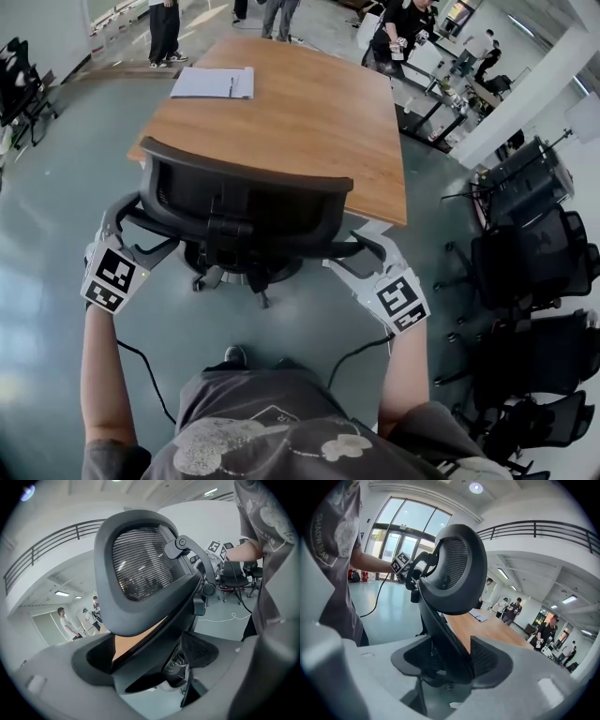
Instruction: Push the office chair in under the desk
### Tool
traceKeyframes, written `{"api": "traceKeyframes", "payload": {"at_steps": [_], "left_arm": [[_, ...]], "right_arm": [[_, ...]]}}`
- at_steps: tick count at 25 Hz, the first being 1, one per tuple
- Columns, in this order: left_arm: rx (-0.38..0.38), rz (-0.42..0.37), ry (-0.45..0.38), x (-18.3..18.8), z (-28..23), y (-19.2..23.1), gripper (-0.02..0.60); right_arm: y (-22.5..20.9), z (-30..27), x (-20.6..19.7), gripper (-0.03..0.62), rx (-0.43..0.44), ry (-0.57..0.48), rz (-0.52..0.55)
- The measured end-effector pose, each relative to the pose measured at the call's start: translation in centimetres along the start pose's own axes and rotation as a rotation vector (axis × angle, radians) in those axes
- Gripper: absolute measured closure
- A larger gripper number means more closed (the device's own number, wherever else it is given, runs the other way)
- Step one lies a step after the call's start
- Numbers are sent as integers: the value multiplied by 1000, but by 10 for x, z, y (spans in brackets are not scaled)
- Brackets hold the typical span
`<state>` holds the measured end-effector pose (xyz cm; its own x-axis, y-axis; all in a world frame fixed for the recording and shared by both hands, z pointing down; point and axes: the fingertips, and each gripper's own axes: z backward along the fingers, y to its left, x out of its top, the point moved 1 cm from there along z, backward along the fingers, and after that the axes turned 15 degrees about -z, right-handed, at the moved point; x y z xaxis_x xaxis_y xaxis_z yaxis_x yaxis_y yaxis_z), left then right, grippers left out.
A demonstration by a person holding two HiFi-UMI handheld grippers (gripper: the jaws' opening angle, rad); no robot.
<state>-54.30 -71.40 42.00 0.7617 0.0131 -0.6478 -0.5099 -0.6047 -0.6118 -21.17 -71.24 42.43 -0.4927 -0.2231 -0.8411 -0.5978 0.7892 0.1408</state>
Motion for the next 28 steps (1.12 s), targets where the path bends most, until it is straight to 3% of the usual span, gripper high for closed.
{"api": "traceKeyframes", "payload": {"at_steps": [17,24,28], "left_arm": [[-7,-8,-37,-15,-47,13,115],[-5,-12,-52,5,-75,43,103],[15,39,-95,10,-80,47,75]], "right_arm": [[-32,-32,-10,332,-77,-33,-12],[-69,-37,7,324,-88,-56,-24],[-77,-38,8,324,-126,-78,-36]]}}
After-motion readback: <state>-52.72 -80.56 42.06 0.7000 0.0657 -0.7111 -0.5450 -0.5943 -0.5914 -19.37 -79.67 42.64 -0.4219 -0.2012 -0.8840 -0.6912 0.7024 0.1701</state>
